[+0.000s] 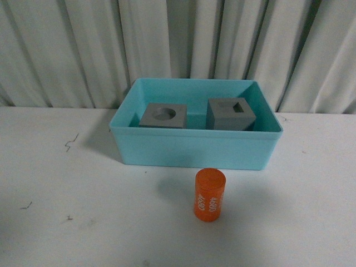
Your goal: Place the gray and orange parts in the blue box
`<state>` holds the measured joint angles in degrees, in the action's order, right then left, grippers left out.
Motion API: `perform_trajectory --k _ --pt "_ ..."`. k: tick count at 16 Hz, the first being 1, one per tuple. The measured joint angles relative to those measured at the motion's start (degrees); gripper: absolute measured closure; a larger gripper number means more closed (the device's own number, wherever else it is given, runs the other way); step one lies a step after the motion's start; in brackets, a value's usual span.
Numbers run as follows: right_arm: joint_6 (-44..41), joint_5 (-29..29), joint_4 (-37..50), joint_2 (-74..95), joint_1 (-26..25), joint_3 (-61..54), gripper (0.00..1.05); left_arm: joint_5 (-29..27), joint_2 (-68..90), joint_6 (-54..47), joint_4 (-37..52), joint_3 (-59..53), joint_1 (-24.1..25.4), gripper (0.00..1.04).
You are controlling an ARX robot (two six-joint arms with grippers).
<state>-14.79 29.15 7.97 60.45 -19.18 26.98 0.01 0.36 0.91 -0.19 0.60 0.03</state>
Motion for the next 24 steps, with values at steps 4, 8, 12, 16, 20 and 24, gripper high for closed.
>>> perform_trajectory --k 4,8,12,16,20,24 --pt "-17.97 15.06 -11.87 23.19 8.52 12.44 0.06 -0.02 0.00 0.00 0.00 0.00 0.00 0.07" --pt "-28.50 17.25 -15.58 35.15 17.16 20.33 0.06 -0.02 0.00 0.00 0.00 0.00 0.00 0.07" --pt "-28.83 17.20 -13.66 40.17 21.18 23.50 0.06 -0.02 0.00 0.00 0.00 0.00 0.00 0.07" --pt "-28.52 15.50 -9.44 43.93 24.87 24.65 0.06 -0.02 0.00 0.00 0.00 0.00 0.00 0.07" --pt "-26.62 13.77 -6.51 47.71 27.74 26.73 0.06 -0.02 0.00 0.02 0.00 0.00 0.00 0.07" --pt "-22.47 9.51 -1.20 55.95 33.99 31.69 0.06 -0.02 0.00 0.00 -0.02 0.00 0.00 0.07"
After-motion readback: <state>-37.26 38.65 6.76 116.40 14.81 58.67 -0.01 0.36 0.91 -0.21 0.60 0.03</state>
